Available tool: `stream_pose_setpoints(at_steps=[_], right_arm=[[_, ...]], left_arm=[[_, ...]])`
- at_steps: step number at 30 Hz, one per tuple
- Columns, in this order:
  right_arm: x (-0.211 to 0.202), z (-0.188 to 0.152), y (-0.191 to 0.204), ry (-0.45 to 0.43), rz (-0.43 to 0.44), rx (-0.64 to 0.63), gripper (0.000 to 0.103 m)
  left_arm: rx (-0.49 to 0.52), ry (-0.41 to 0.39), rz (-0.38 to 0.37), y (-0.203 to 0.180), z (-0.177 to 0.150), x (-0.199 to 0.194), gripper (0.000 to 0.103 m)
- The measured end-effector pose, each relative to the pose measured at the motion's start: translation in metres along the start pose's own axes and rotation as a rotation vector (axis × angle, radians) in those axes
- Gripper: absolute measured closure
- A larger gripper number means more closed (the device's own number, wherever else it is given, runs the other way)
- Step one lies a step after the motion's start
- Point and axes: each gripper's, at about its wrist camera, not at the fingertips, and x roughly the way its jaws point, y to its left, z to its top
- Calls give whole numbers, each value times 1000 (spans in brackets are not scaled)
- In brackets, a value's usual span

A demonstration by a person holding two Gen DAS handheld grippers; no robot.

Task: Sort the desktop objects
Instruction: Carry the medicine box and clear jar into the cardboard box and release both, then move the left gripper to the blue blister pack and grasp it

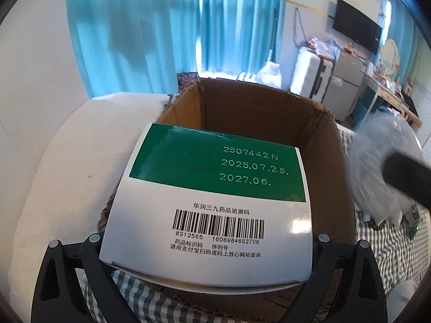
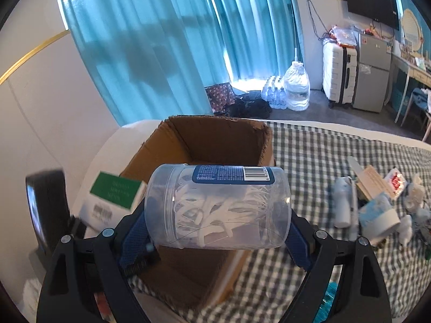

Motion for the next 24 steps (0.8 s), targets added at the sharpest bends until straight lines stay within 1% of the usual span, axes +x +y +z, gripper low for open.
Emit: stream_pose_setpoints(at_steps=[2,4,7,10,13,16,20,24], right_arm=[[10,5,0,2,0,7,15],[17,10,1,4,7,13,15],[24,17,1,5,24,31,14],[23,22,4,-12,40,36,12],[12,23,7,-35,35,32,12],[4,22,4,-41,24,37,12],[-21,17,-9,-64,-11,65,12],[-56,6,-29,-98,-65,91,12]], left_arm=[[11,37,-1,-2,0,5,3],[10,74,32,-2,0,10,1],[5,80,16,-3,-2,8,0],[8,82,20,-8,-3,5,0],[19,87,21,-12,-6,1,0],[24,81,19,-14,-8,-8,0],[33,60,3,-21,-6,-23,0],[44,26,-34,-42,-11,-47,0]])
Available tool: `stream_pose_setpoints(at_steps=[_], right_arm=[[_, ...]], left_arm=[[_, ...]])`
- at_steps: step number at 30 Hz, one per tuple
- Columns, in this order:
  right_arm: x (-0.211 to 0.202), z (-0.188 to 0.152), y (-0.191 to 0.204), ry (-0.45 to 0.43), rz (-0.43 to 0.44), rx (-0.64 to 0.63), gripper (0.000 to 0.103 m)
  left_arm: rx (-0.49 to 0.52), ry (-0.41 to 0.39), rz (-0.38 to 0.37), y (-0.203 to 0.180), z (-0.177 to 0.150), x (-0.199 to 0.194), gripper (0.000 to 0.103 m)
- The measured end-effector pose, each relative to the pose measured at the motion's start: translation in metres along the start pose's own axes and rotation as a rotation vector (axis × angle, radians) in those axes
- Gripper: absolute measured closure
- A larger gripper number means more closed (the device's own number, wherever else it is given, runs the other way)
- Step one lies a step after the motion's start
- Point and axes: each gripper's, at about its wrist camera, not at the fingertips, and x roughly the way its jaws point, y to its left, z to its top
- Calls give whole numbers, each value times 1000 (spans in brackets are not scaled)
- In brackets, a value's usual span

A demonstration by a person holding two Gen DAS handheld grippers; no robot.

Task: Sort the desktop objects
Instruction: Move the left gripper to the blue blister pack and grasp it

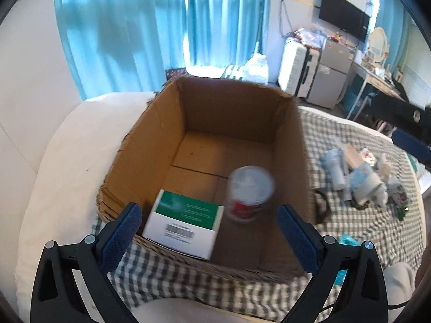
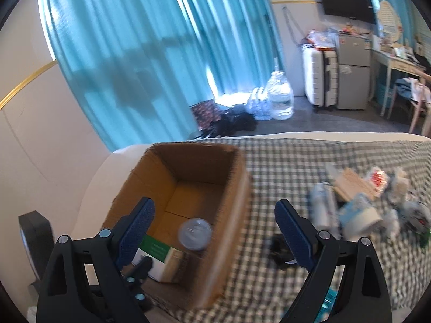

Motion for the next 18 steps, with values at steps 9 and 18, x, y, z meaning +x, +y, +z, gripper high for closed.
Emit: stream_pose_setpoints(at_steps=[9,18], right_arm=[[-86,-26,-83,-84,-181,50,12],[-127,-69,-182,-75,-310,181,11]], left_arm=[[49,-47,-128,-79,-18,-42,0],[114,-12,-204,-168,-65,-26,0]])
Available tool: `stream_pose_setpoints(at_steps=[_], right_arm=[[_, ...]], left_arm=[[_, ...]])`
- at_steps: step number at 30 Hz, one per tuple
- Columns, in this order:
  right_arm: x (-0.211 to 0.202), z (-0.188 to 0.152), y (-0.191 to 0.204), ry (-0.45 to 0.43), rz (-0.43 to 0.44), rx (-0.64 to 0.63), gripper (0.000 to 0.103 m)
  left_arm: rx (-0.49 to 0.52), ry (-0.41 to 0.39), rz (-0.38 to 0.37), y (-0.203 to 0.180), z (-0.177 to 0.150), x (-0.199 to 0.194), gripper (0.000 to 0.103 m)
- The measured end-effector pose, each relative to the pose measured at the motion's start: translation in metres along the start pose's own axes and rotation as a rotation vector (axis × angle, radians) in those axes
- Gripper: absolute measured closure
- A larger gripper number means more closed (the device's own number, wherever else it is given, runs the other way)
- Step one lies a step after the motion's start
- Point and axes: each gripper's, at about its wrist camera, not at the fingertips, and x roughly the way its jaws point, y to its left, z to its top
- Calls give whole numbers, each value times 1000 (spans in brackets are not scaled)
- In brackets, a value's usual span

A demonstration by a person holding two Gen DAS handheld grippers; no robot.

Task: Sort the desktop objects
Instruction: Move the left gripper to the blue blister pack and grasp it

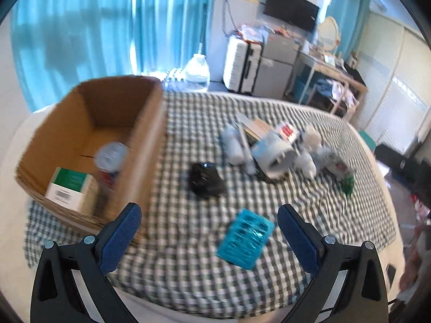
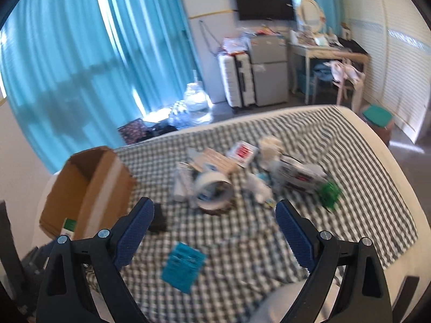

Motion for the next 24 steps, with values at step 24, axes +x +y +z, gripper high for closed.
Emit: stream_pose_setpoints(at_steps=[24], right_arm=[[82,-20,-62,127,8,87,11]], left_arm=[[281,307,-64,-52,-73,166,11]])
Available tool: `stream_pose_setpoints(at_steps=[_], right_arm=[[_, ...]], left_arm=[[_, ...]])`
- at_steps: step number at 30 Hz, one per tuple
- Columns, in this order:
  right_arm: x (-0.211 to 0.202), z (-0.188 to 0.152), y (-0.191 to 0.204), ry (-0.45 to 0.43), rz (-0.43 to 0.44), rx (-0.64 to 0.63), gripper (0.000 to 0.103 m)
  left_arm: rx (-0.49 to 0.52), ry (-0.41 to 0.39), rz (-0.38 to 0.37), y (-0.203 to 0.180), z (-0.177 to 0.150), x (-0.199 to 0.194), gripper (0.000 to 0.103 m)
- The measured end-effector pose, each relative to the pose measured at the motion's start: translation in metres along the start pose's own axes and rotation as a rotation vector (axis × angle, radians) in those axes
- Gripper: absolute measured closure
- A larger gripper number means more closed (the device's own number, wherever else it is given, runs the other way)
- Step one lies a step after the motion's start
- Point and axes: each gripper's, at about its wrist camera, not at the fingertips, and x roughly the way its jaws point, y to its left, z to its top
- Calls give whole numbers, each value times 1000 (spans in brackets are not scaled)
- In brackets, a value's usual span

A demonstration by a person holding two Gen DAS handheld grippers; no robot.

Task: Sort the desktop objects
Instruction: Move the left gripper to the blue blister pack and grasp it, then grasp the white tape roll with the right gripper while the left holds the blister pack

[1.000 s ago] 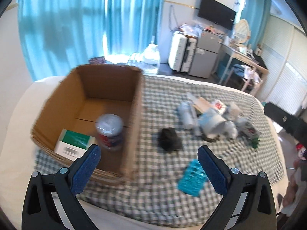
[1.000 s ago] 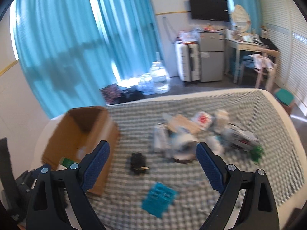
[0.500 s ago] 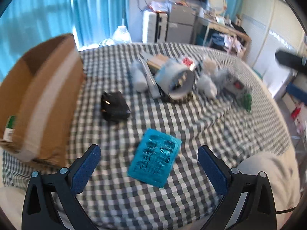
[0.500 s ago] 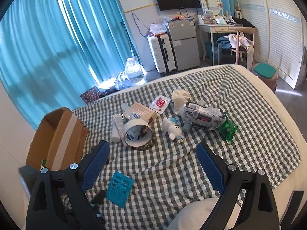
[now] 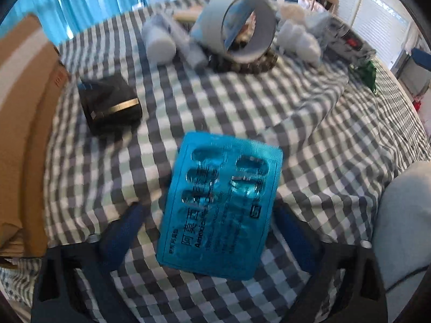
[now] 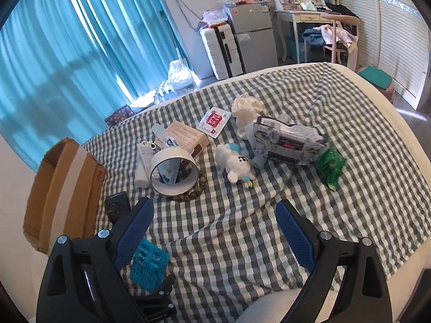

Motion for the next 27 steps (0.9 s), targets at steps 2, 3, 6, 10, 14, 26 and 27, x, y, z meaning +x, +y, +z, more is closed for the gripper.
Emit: stream_pose_setpoints(at_steps=[2,3,6,10,14,26,27], right_arm=[[12,4,6,-3,11,-22,11],[16,6,8,-9,17,-31,10],[35,12,22,-35,43,-64,1],[66,18,40,-20,102,-107,1],[94,23,55,-6,101,-164,1],[149,31,58,94,98,-182,1],[152,30,57,111,113,-174,1]], left_arm=[[-19,-13,-13,5,1,-3,25],[-27,-23,-16,8,2,-6,32],[-63,-27,-51,18,8,-12,32],[-112,-54,-86,31,12,-20,32],[-118,-75,-86,41,18,-30,32],[-192,-119,-84,82,43,-39,32],[-195,-124,-81,76,46,-36,32]])
